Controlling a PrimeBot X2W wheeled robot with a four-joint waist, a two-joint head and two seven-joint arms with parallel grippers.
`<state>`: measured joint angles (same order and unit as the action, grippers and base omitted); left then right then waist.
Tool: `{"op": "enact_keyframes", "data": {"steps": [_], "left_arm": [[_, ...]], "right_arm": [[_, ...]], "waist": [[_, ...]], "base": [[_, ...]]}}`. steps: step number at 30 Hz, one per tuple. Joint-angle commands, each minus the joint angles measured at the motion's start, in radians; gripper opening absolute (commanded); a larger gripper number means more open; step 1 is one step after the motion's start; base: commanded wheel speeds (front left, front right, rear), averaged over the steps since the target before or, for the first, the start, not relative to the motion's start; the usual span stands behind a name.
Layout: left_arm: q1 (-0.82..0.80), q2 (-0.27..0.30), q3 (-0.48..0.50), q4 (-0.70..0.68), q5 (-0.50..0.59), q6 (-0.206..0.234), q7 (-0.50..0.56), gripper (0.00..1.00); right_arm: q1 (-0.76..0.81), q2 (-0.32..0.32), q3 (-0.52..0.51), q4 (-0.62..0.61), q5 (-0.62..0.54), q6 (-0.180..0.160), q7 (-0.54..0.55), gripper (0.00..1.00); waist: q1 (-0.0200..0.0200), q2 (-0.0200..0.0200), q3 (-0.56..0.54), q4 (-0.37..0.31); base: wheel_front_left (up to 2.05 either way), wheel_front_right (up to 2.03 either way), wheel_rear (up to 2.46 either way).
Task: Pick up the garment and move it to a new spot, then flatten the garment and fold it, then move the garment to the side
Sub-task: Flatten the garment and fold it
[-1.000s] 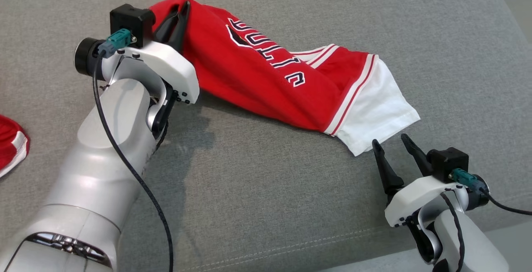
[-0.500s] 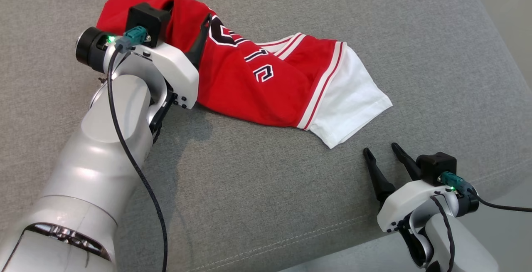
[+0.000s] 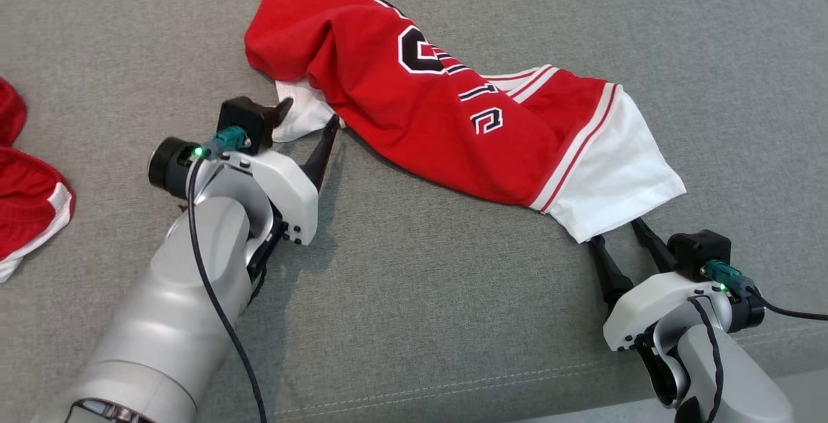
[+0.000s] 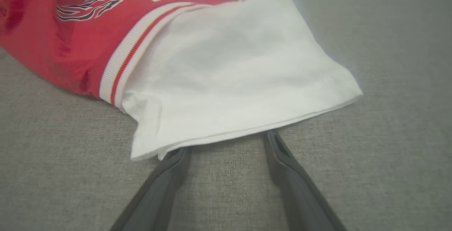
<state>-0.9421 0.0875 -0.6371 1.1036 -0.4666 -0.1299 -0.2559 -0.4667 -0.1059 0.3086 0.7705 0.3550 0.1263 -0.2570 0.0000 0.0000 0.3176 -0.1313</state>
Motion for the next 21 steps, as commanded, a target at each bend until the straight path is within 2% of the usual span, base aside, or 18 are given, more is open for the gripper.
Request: {"op": "enact_keyframes", "data": {"steps": [1, 5, 12, 16, 21], "left_arm": [[0.004, 0.026, 0.008, -0.014, -0.019, 0.0, -0.006, 1.0], [0.031, 0.028, -0.016, -0.023, -0.045, -0.001, -0.006, 1.0], [0.054, 0.015, -0.065, -0.046, -0.062, -0.001, -0.006, 1.0], [0.051, 0.013, -0.073, -0.015, -0.059, 0.0, -0.006, 1.0], [0.037, 0.01, -0.057, 0.054, -0.074, 0.022, -0.006, 1.0]], "right_arm": [[0.005, 0.004, 0.033, 0.005, 0.007, 0.004, -0.005, 1.0], [0.001, 0.005, 0.044, 0.011, 0.011, 0.004, -0.005, 1.0], [0.0, 0.006, 0.047, 0.018, 0.021, 0.004, -0.005, 1.0], [0.004, 0.01, 0.042, 0.016, 0.025, 0.004, -0.005, 1.0], [0.004, 0.016, 0.042, 0.012, 0.026, 0.004, -0.005, 1.0]], "waist": [[0.0, 0.0, -0.013, 0.022], [0.0, 0.0, -0.012, 0.023], [0.0, 0.0, 0.001, -0.024], [0.0, 0.0, 0.003, -0.054], [0.0, 0.0, 0.008, -0.086]], "base": [[0.0, 0.0, 0.0], [0.0, 0.0, 0.0], [0.0, 0.0, 0.0], [0.0, 0.0, 0.0], [0.0, 0.0, 0.0]]}}
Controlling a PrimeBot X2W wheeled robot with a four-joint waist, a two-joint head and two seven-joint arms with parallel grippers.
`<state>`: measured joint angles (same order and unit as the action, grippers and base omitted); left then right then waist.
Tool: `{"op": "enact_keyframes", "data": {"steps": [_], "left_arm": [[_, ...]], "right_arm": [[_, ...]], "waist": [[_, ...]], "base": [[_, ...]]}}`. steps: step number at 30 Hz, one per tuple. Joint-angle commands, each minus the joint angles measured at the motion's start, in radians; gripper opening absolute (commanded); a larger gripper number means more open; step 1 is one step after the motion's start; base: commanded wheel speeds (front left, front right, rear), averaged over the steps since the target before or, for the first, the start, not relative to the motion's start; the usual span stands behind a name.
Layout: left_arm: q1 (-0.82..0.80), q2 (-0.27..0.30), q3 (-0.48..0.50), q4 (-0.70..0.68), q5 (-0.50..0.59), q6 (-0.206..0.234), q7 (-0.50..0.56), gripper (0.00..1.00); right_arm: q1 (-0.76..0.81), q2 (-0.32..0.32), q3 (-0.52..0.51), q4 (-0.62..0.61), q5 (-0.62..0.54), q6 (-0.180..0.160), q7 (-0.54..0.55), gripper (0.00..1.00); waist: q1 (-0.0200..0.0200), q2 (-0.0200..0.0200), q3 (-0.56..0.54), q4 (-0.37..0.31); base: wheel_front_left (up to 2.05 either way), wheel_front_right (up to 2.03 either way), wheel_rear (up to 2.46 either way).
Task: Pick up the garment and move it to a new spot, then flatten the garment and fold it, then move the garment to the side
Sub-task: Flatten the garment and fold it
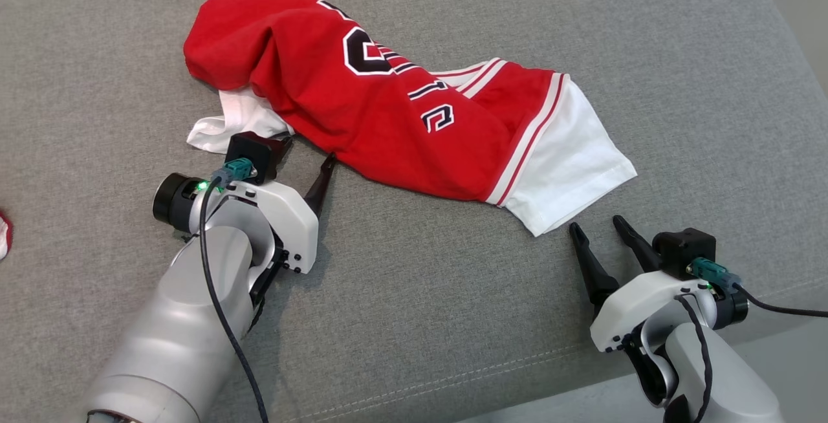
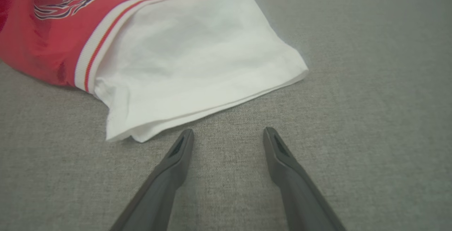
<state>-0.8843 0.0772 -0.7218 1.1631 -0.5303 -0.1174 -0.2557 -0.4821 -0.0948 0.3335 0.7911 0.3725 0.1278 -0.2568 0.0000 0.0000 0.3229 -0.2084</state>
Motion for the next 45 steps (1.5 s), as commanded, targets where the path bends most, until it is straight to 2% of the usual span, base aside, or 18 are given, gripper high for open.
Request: {"op": "enact_keyframes", "data": {"steps": [1, 8, 16, 17, 18, 20, 27, 33, 36, 40, 45], "left_arm": [[-0.025, 0.02, 0.031, 0.003, -0.012, 0.012, -0.006, 1.0], [-0.027, 0.004, 0.094, -0.033, -0.082, -0.004, -0.006, 1.0], [0.01, -0.001, 0.147, -0.122, -0.147, -0.012, -0.006, 1.0], [0.017, -0.002, 0.144, -0.134, -0.156, -0.013, -0.006, 0.97], [0.023, -0.003, 0.147, -0.145, -0.173, -0.013, -0.006, 0.85], [0.028, 0.0, 0.134, -0.159, -0.186, -0.013, -0.006, 0.01], [0.035, 0.028, 0.101, -0.221, -0.239, -0.013, -0.006, 0.0], [0.038, 0.051, 0.081, -0.246, -0.241, -0.013, -0.006, 0.0], [0.026, 0.064, 0.088, -0.305, -0.209, -0.013, -0.006, 0.0], [0.012, 0.08, 0.126, -0.439, -0.106, -0.011, -0.006, 0.0], [0.018, 0.076, 0.125, -0.645, 0.066, 0.04, -0.006, 0.0]], "right_arm": [[0.02, 0.007, 0.017, -0.01, 0.009, 0.003, -0.005, 1.0], [0.026, 0.011, 0.01, -0.019, 0.009, 0.003, -0.005, 1.0], [0.03, 0.011, 0.004, -0.018, 0.008, 0.003, -0.005, 1.0], [0.029, 0.01, 0.006, -0.017, 0.007, 0.003, -0.005, 1.0], [0.027, 0.01, 0.007, -0.016, 0.007, 0.003, -0.005, 1.0], [0.024, 0.011, 0.01, -0.016, 0.006, 0.003, -0.005, 1.0], [0.016, 0.011, 0.013, -0.014, 0.008, 0.003, -0.005, 1.0], [0.02, 0.004, 0.008, -0.007, 0.011, 0.003, -0.005, 1.0], [0.021, 0.005, 0.006, -0.008, 0.015, 0.003, -0.005, 1.0], [0.03, 0.003, 0.002, -0.003, 0.02, 0.003, -0.005, 1.0], [0.05, 0.002, 0.001, 0.016, 0.027, 0.003, -0.005, 1.0]], "waist": [[0.0, 0.0, 0.004, -0.015], [0.0, 0.0, 0.011, -0.03], [0.0, 0.0, 0.009, -0.014], [0.0, 0.0, 0.009, -0.011], [0.0, 0.0, 0.009, -0.009], [0.0, 0.0, 0.01, -0.005], [0.0, 0.0, 0.012, 0.005], [0.0, 0.0, 0.004, 0.025], [0.0, 0.0, -0.005, 0.04], [0.0, 0.0, -0.028, 0.066], [0.0, 0.0, -0.069, 0.098]], "base": [[0.0, 0.0, 0.0], [0.0, 0.0, 0.0], [0.0, 0.0, 0.0], [0.0, 0.0, 0.0], [0.0, 0.0, 0.0], [0.0, 0.0, 0.0], [0.0, 0.0, 0.0], [0.0, 0.0, 0.0], [0.0, 0.0, 0.0], [0.0, 0.0, 0.0], [0.0, 0.0, 0.0]]}}
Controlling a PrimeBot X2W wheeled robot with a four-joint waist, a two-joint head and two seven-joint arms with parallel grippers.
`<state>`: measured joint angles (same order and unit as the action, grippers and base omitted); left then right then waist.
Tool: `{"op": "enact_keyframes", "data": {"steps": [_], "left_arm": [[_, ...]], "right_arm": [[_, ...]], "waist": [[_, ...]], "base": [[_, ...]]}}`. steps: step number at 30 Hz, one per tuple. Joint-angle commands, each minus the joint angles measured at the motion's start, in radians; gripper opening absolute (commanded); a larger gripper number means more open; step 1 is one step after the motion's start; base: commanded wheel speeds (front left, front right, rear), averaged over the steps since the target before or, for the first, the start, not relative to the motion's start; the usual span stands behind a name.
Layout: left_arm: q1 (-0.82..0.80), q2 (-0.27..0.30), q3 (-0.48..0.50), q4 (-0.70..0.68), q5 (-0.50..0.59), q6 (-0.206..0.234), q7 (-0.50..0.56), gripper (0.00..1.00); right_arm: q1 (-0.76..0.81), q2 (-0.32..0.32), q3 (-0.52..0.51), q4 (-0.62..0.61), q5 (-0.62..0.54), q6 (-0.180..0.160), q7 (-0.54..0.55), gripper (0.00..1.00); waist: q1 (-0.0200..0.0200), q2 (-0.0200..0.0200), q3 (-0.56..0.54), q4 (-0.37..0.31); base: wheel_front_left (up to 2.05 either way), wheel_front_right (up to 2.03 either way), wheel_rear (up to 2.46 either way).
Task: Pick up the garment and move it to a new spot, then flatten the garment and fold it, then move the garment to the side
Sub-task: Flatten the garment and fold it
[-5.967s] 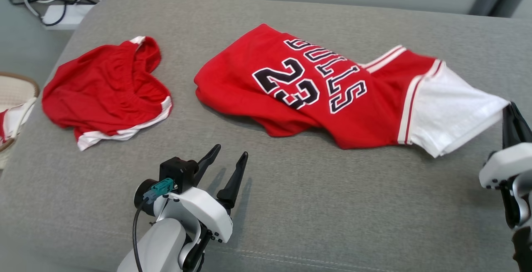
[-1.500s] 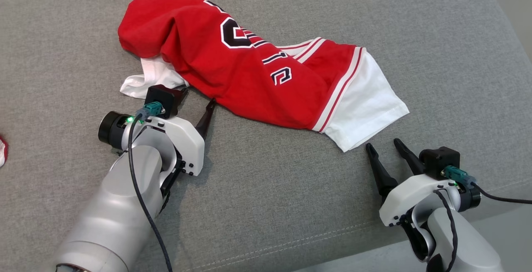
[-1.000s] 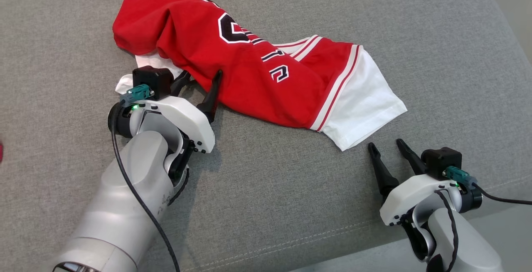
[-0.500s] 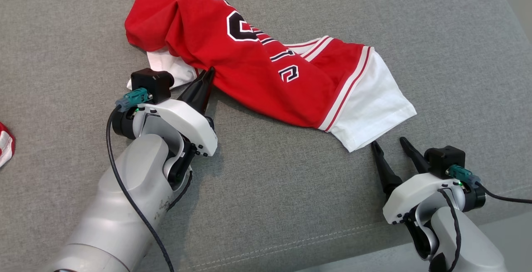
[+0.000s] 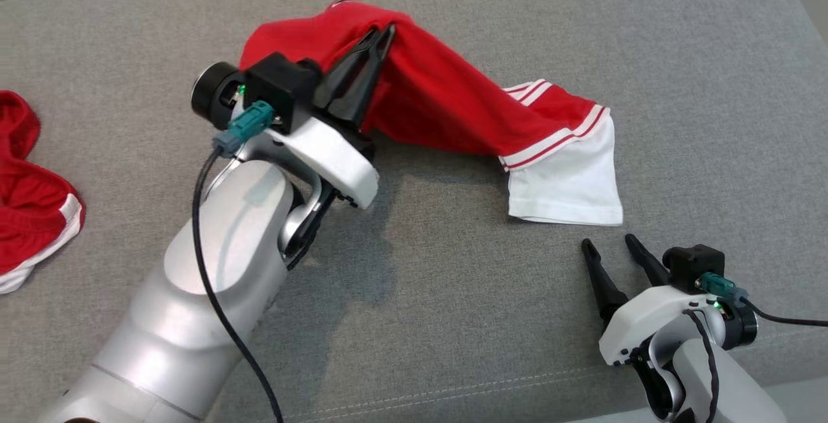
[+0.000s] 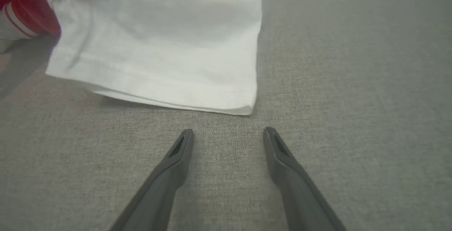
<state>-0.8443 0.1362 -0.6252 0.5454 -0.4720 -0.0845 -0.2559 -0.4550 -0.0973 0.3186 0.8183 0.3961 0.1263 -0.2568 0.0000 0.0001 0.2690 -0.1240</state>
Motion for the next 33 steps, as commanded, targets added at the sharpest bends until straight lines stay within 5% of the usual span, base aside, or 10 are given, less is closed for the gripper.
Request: {"op": "enact_keyframes", "data": {"steps": [1, 7, 14, 15, 16, 24, 33], "left_arm": [[-0.02, 0.014, 0.023, -0.06, 0.032, 0.016, -0.006, 0.0], [0.005, 0.009, -0.029, -0.166, 0.103, 0.065, 0.041, 0.0], [0.092, 0.056, -0.058, -0.043, 0.066, 0.061, 0.204, 0.0], [0.105, 0.062, -0.058, -0.013, 0.055, 0.056, 0.221, 0.38], [0.114, 0.07, -0.055, 0.013, 0.05, 0.056, 0.221, 0.98], [0.143, 0.093, -0.037, 0.163, 0.046, 0.093, 0.161, 1.0], [0.216, 0.031, -0.043, 0.195, -0.002, 0.063, 0.08, 1.0]], "right_arm": [[0.025, 0.005, 0.015, -0.006, 0.004, 0.004, -0.005, 1.0], [0.042, 0.006, 0.015, 0.011, 0.007, 0.004, -0.005, 1.0], [0.04, 0.005, 0.02, 0.006, 0.01, 0.004, -0.005, 1.0], [0.038, 0.004, 0.02, 0.003, 0.01, 0.004, -0.005, 1.0], [0.034, 0.003, 0.021, 0.0, 0.01, 0.004, -0.005, 1.0], [0.033, -0.008, 0.021, -0.001, 0.011, 0.004, -0.005, 1.0], [0.038, -0.008, 0.031, 0.009, 0.014, 0.004, -0.005, 1.0]], "waist": [[0.0, -0.0001, -0.024, 0.019], [0.0, -0.0001, -0.063, 0.037], [0.0, -0.0001, -0.063, 0.043], [0.0, -0.0001, -0.062, 0.045], [0.0, -0.0001, -0.06, 0.048], [0.0, -0.0001, -0.068, 0.092], [0.0, -0.0001, -0.082, 0.132]], "base": [[0.0, 0.0, 0.0], [0.0, 0.0, 0.0], [0.0, 0.0, 0.0], [0.0, 0.0, 0.0], [0.0, 0.0, 0.0], [0.0, 0.0, 0.0], [0.0, 0.0, 0.0]]}}
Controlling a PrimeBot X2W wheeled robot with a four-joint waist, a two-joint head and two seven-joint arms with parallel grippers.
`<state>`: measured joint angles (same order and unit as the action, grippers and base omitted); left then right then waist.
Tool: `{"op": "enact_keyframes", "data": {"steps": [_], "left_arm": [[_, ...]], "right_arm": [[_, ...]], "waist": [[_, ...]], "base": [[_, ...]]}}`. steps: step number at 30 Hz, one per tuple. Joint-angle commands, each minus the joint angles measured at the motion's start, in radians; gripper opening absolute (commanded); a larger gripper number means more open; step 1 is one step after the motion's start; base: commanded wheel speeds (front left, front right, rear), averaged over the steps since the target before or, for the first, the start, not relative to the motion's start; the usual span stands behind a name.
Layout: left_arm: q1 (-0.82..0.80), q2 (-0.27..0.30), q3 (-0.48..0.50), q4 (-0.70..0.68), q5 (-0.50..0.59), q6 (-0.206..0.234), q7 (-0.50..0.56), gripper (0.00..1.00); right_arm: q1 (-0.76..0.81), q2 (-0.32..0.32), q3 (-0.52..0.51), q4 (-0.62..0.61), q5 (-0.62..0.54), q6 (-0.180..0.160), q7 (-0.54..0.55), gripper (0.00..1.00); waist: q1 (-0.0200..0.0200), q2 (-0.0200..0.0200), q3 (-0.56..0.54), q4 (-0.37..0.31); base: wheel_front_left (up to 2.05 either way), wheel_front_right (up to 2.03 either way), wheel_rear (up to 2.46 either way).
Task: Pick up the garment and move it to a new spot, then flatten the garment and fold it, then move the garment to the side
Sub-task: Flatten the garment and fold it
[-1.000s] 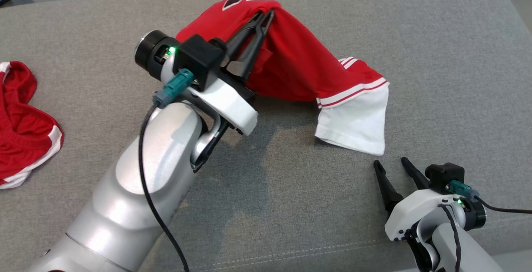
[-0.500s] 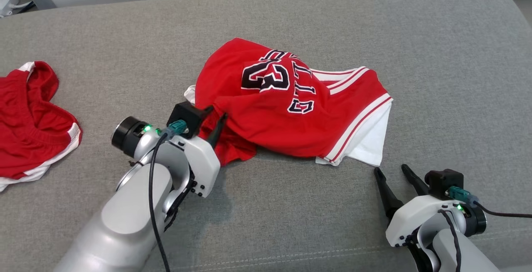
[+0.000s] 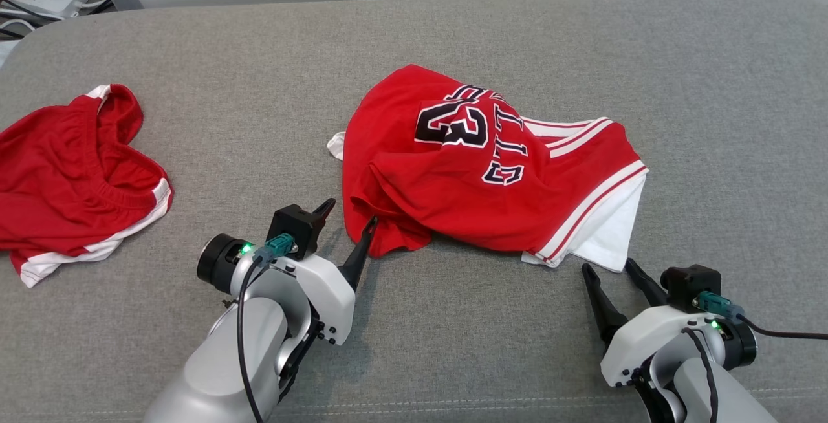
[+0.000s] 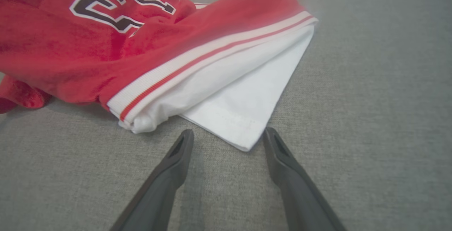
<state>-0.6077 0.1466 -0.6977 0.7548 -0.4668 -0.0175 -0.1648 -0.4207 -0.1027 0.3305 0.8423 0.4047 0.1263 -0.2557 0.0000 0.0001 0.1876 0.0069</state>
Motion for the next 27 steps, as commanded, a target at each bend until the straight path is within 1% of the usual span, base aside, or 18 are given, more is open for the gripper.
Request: {"op": "enact_keyframes", "data": {"steps": [1, 6, 12, 17, 25, 26, 27], "left_arm": [[-0.02, 0.012, 0.032, -0.009, -0.014, -0.005, -0.017, 1.0], [-0.039, -0.012, 0.059, 0.032, -0.042, -0.003, -0.049, 1.0], [-0.062, -0.033, 0.088, 0.095, -0.083, -0.027, -0.07, 1.0], [-0.095, -0.051, 0.098, 0.165, -0.114, -0.048, -0.061, 1.0], [-0.133, -0.063, 0.106, 0.251, -0.138, -0.062, -0.065, 1.0], [-0.135, -0.064, 0.107, 0.264, -0.142, -0.064, -0.065, 0.91], [-0.138, -0.065, 0.108, 0.275, -0.146, -0.066, -0.064, 0.71]], "right_arm": [[0.002, -0.003, 0.022, -0.014, 0.005, 0.004, -0.006, 1.0], [-0.006, -0.002, 0.037, -0.013, 0.007, 0.004, -0.006, 1.0], [-0.001, -0.007, 0.042, -0.007, 0.012, 0.004, -0.006, 1.0], [-0.009, -0.009, 0.045, -0.005, 0.015, 0.004, -0.006, 1.0], [-0.014, -0.009, 0.049, -0.009, 0.021, 0.004, -0.006, 1.0], [-0.013, -0.008, 0.049, -0.01, 0.022, 0.004, -0.006, 1.0], [-0.011, -0.008, 0.048, -0.011, 0.022, 0.004, -0.006, 1.0]], "waist": [[0.0, -0.0001, -0.001, 0.001], [0.0, -0.0001, 0.002, -0.017], [0.0, -0.0001, 0.007, -0.049], [0.0, -0.0001, 0.02, -0.066], [0.0, -0.0001, 0.022, -0.084], [0.0, -0.0001, 0.021, -0.085], [0.0, -0.0001, 0.02, -0.085]], "base": [[0.0, 0.0, 0.0], [0.0, 0.0, 0.0], [0.0, 0.0, 0.0], [0.0, 0.0, 0.0], [0.0, 0.0, 0.0], [0.0, 0.0, 0.0], [0.0, 0.0, 0.0]]}}
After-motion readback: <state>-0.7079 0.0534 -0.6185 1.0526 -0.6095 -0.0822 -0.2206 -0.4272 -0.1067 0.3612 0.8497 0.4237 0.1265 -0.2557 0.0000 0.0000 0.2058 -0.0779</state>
